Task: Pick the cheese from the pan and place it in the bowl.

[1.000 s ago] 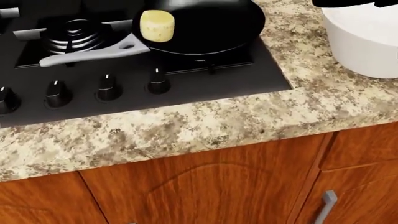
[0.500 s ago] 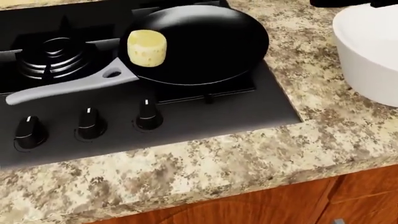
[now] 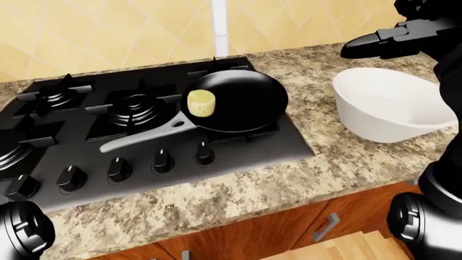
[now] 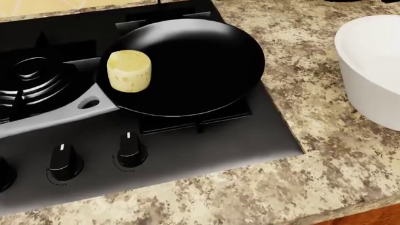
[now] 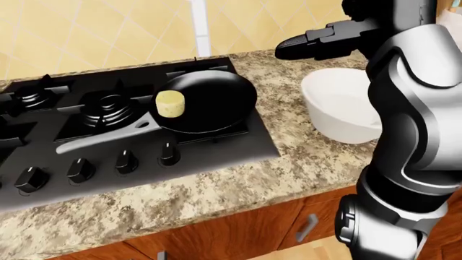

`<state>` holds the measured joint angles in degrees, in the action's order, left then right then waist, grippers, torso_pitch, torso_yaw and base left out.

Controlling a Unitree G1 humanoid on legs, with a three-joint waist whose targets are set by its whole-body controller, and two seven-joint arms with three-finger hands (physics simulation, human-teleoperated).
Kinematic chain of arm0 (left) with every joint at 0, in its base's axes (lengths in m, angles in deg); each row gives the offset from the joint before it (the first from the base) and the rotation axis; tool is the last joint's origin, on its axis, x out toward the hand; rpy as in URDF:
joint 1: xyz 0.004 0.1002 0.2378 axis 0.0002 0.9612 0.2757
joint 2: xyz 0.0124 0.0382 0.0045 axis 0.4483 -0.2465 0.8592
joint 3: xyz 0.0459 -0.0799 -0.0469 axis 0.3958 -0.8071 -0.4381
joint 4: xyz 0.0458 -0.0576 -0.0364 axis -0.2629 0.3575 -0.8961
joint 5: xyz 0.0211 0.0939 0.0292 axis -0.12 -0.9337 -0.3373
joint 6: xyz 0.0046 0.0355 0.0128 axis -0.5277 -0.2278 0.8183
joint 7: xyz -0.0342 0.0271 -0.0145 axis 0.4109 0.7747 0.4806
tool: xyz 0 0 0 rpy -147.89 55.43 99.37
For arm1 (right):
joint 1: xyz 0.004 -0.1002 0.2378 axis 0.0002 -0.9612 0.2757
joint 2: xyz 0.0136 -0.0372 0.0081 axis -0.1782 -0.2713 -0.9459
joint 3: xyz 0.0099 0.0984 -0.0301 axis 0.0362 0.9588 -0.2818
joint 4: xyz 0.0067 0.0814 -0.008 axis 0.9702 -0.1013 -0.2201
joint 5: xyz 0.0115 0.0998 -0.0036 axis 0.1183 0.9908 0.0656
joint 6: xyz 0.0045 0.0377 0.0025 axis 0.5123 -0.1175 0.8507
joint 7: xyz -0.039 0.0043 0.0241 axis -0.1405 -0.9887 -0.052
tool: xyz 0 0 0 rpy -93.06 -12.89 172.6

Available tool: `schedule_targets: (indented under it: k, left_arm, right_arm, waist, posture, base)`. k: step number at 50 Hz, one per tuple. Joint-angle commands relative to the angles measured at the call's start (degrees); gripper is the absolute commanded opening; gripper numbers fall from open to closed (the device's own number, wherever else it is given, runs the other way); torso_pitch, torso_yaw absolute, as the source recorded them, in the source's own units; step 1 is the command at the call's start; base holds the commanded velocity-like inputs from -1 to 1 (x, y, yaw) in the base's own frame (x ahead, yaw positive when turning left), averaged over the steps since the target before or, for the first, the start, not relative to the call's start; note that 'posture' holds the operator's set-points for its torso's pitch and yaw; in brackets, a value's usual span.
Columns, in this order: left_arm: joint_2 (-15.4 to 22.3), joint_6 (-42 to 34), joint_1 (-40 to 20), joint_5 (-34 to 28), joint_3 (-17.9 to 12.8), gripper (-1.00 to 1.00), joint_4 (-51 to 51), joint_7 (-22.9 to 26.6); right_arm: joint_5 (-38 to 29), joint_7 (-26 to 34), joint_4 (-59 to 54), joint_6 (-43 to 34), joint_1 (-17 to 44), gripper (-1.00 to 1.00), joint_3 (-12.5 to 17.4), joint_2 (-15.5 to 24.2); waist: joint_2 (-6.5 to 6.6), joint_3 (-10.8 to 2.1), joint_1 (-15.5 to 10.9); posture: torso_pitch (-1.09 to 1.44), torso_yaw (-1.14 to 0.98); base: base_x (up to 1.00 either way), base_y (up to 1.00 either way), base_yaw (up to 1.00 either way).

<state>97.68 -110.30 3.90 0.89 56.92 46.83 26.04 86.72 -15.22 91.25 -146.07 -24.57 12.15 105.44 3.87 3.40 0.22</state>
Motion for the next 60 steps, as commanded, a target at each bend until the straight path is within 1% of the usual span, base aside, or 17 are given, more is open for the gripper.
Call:
schedule_targets:
  k: [1,2,5,9,15,16,27,35,38,44,46,47,48,50,53,57,60]
  left_arm:
    - [0.47,0.78,-1.49,0.13,-0.49,1.00,-0.19,0.06]
    - [0.57,0.88,-1.46,0.15,-0.54,1.00,-0.14,0.12]
    - [0.45,1.13,-1.26,-0.06,-0.34,1.00,-0.07,0.17]
    - [0.24,1.11,-1.15,-0.31,-0.22,1.00,-0.19,0.27]
    - [0.28,0.59,-1.21,0.09,-0.50,1.00,-0.54,-0.16]
    - [0.28,0.56,-1.18,0.15,-0.49,1.00,-0.60,-0.24]
    - [0.85,0.62,-1.50,0.56,-0.70,1.00,-0.37,-0.37]
    - [1.39,0.84,-1.13,1.07,-0.70,1.00,-0.64,-0.75]
    - [1.36,1.06,-1.09,0.90,-0.55,1.00,-0.50,-0.56]
    - [0.99,1.25,-1.04,0.36,-0.21,1.00,-0.40,-0.21]
    - [0.86,1.20,-1.05,0.18,-0.18,1.00,-0.45,-0.13]
    - [0.75,1.19,-1.07,0.12,-0.19,1.00,-0.38,-0.05]
    - [0.66,1.22,-1.06,0.01,-0.17,1.00,-0.34,0.03]
    - [0.48,1.29,-1.09,-0.27,-0.10,1.00,-0.19,0.22]
    - [0.43,1.13,-1.23,-0.43,-0.24,1.00,-0.14,0.27]
    - [0.60,0.77,-1.34,-0.28,-0.49,1.00,-0.49,0.08]
    - [0.64,0.87,-1.26,-0.34,-0.47,1.00,-0.45,0.04]
  right_arm:
    - [-0.43,-0.41,0.64,1.09,2.03,1.00,0.29,0.91]
    - [-1.34,-0.80,0.13,1.57,1.90,1.00,-0.07,1.09]
    - [-3.15,-1.57,-0.83,1.88,2.06,1.00,-0.21,0.94]
    - [-3.76,-1.64,-0.84,1.70,2.17,1.00,0.06,0.48]
    - [-3.80,-0.91,-0.95,2.29,1.54,1.00,0.29,0.36]
    - [-3.65,-0.82,-0.79,2.11,1.54,1.00,0.40,0.29]
    - [-3.64,-0.85,-0.52,1.65,1.61,1.00,0.30,0.16]
    - [-3.98,-0.56,-0.57,2.02,1.43,1.00,0.21,-0.05]
    - [-3.99,-0.61,-0.47,1.86,1.55,1.00,0.16,-0.12]
    - [-4.40,-0.57,-0.97,2.18,1.83,1.00,-0.27,-0.47]
    - [-4.49,-0.45,-1.19,2.57,1.65,1.00,-0.20,-0.56]
    - [-4.50,-0.49,-1.03,2.32,1.72,1.00,-0.24,-0.60]
    - [-4.54,-0.43,-1.15,2.50,1.66,1.00,-0.27,-0.64]
    - [-4.50,-0.38,-1.14,2.46,1.63,1.00,-0.16,-0.71]
    - [-4.46,-0.26,-1.12,2.48,1.51,1.00,-0.02,-0.64]
    - [-4.49,-0.16,-1.15,2.60,1.40,1.00,-0.05,-0.61]
    - [-4.48,-0.12,-0.93,2.44,1.30,1.00,0.00,-0.55]
  waist:
    - [-0.01,0.15,0.04]
    - [-0.23,-0.06,0.05]
    - [-3.20,0.05,0.19]
    - [-2.96,-0.92,-0.05]
    - [-2.85,-0.89,0.17]
    - [-2.56,-1.99,0.00]
    - [-2.87,-1.39,-0.71]
    - [-1.74,-1.20,-0.74]
    - [-0.68,-0.97,-0.74]
    - [-3.49,-0.55,-0.71]
    - [-5.74,-0.94,-0.80]
    - [-7.81,-1.64,-0.84]
    - [-5.45,-1.13,-0.38]
    - [-6.36,-1.20,-0.70]
    - [-5.43,-1.36,-0.94]
    - [-3.60,-0.72,-0.91]
    - [-1.06,-0.93,-0.47]
  posture:
    - [0.00,0.00]
    - [0.00,0.00]
    - [0.00,0.00]
    - [0.00,0.00]
    - [0.00,0.00]
    - [0.00,0.00]
    - [0.00,0.00]
    - [0.00,0.00]
    - [0.00,0.00]
    - [0.00,0.00]
    - [0.00,0.00]
    - [0.00,0.00]
    - [0.00,0.00]
    - [0.00,0.00]
    - [0.00,0.00]
    - [0.00,0.00]
    - [0.00,0.00]
  base:
    - [0.02,0.00,0.00]
    - [0.00,0.00,0.00]
    - [0.00,0.00,0.00]
    - [0.00,0.00,0.00]
    - [0.00,0.00,0.00]
    - [0.00,0.00,0.08]
    - [0.00,0.00,0.19]
    - [0.00,0.00,0.28]
    - [0.00,0.00,0.28]
    - [0.00,0.00,0.28]
    - [0.00,0.00,0.28]
    - [0.00,0.00,0.28]
    - [0.00,0.00,0.28]
    - [0.00,0.00,0.28]
    - [0.00,0.00,0.28]
    - [0.00,0.00,0.28]
    - [0.00,0.00,0.28]
